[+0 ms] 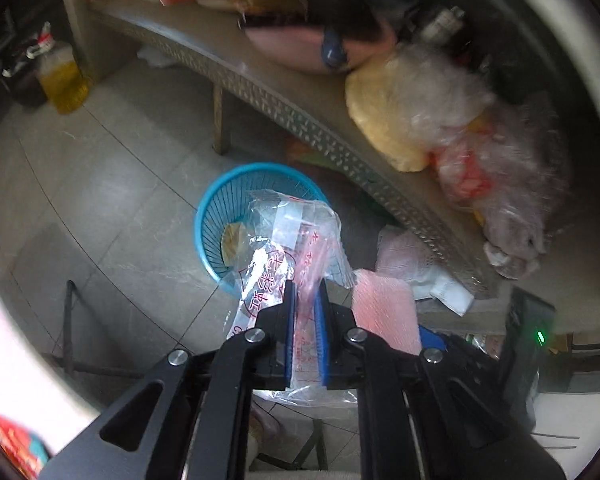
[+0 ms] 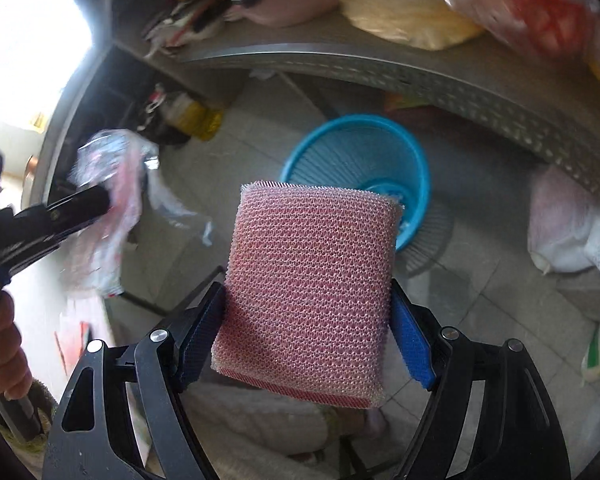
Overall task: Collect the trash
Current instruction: 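Move both tools over the wastebasket and release sponge and bag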
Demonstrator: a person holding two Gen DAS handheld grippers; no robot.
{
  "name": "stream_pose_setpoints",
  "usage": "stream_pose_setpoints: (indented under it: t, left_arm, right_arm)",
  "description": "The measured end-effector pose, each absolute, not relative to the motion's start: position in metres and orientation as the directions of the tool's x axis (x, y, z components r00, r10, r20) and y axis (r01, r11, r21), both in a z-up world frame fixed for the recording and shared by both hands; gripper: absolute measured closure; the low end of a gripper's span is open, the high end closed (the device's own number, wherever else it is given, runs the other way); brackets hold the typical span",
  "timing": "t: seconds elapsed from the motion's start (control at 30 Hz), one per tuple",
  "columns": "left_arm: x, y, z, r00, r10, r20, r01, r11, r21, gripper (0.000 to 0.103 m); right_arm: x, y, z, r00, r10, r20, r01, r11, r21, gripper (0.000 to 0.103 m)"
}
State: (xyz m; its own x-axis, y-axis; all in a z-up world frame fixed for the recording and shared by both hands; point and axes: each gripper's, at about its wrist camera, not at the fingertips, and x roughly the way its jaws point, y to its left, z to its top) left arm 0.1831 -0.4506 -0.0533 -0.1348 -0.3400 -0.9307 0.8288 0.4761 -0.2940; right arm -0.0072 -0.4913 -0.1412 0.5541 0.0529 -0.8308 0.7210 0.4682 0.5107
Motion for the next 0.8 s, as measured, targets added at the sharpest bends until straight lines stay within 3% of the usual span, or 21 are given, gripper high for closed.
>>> stream_pose_setpoints:
  t: [0.1,0.17,0.2,0.3,0.57,0.7,0.8]
  left_arm:
    - [0.188,-0.480,-0.085,-0.146,-0.312,-0.939,0.816,0.499,-0.292,0.090]
    - [0.195,-0.491,-0.100,-0.155,-0.300,-0.941,0.804,0.516,-0.297,0.077]
    - [0.201,-0.494,-0.107,-0.164,-0.298,-0.940,0.790,0.531,-0.306,0.065]
    - [0.214,-0.494,-0.108,-0.174,-0.336,-0.926,0.746,0.568,-0.347,0.053]
    - [0.228,-0.457,-0.048,-0.066,-0.421,-0.905,0.775,0.550,-0.312,0.046]
    - [0.226,-0.420,-0.004,0.018,-0.455,-0.891,0.799,0.542,-0.260,0.040]
    - [0.222,-0.383,0.027,0.084,-0.484,-0.871,0.810,0.542,-0.223,0.036]
  right_arm:
    - [-0.001,-0.505,-0.157,0.543,0.043,-0.839,0.741,0.444,0.503,0.029]
    - [0.010,-0.515,-0.169,0.534,0.036,-0.845,0.749,0.442,0.493,0.028]
    - [0.014,-0.519,-0.174,0.528,0.031,-0.849,0.752,0.448,0.484,0.028]
    - [0.037,-0.534,-0.190,0.501,0.020,-0.865,0.762,0.464,0.452,0.028]
    - [0.109,-0.564,-0.231,0.409,-0.033,-0.912,0.768,0.552,0.325,0.022]
    - [0.119,-0.568,-0.235,0.336,-0.136,-0.932,0.797,0.569,0.204,0.019]
    - [0.108,-0.566,-0.229,0.345,-0.166,-0.924,0.794,0.576,0.193,0.019]
